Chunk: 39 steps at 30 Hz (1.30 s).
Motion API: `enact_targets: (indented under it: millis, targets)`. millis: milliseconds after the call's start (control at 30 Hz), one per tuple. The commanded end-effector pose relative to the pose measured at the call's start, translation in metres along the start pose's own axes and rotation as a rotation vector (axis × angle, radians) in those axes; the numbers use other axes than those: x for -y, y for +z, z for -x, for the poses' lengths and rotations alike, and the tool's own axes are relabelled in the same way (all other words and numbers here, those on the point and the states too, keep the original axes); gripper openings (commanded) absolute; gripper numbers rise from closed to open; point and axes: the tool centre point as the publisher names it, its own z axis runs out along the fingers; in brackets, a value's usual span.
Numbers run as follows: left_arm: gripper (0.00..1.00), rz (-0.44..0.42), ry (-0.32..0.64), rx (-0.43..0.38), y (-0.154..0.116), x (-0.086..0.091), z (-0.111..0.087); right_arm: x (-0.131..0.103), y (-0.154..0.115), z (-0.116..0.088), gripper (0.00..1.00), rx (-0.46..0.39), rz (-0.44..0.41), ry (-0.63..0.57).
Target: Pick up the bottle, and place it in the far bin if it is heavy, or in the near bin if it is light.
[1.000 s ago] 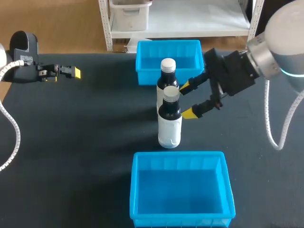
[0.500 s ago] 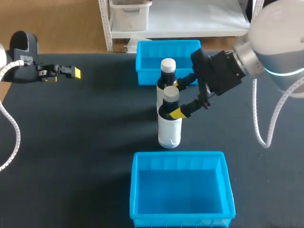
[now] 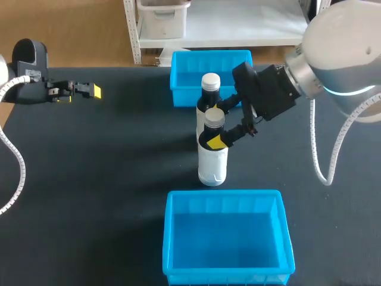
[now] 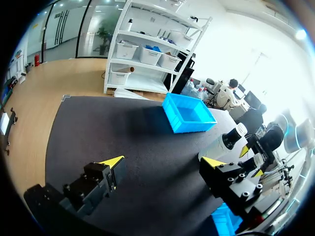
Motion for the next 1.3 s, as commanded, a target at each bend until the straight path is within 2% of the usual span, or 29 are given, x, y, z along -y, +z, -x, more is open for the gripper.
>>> enact_targets:
  millis: [33, 133, 333, 500, 600, 667, 733, 1300]
  targets:
    - [1.0, 0.0, 0.0, 0.0, 0.0, 0.0, 0.0, 0.002, 0.001, 0.0, 0.78, 0.001, 0.004, 0.003]
    - [1.0, 0.0, 0.0, 0.0, 0.0, 0.0, 0.0, 0.002, 0.002, 0.0, 0.74, 0.002, 0.006, 0.003]
    - [1.0, 0.0, 0.0, 0.0, 0.0, 0.0, 0.0, 0.002, 0.002, -0.001, 0.5, 0.002, 0.007, 0.004]
    - [1.0, 0.0, 0.0, 0.0, 0.0, 0.0, 0.0, 0.001, 0.002, -0.002, 0.45, 0.002, 0.008, 0.004]
    - [1.0, 0.0, 0.0, 0.0, 0.0, 0.0, 0.0, 0.001, 0.002, -0.002, 0.38, 0.002, 0.009, 0.003]
    - [1.0, 0.0, 0.0, 0.0, 0.0, 0.0, 0.0, 0.001, 0.002, -0.003, 0.21, 0.003, 0.008, 0.003]
    - [1.0, 0.0, 0.0, 0.0, 0.0, 0.0, 0.0, 0.001, 0.001, -0.003, 0.0, 0.003, 0.006, 0.004]
    - [1.0, 0.0, 0.0, 0.0, 0.0, 0.0, 0.0, 0.016, -0.041, 0.001, 0.0, 0.019, -0.079, 0.016]
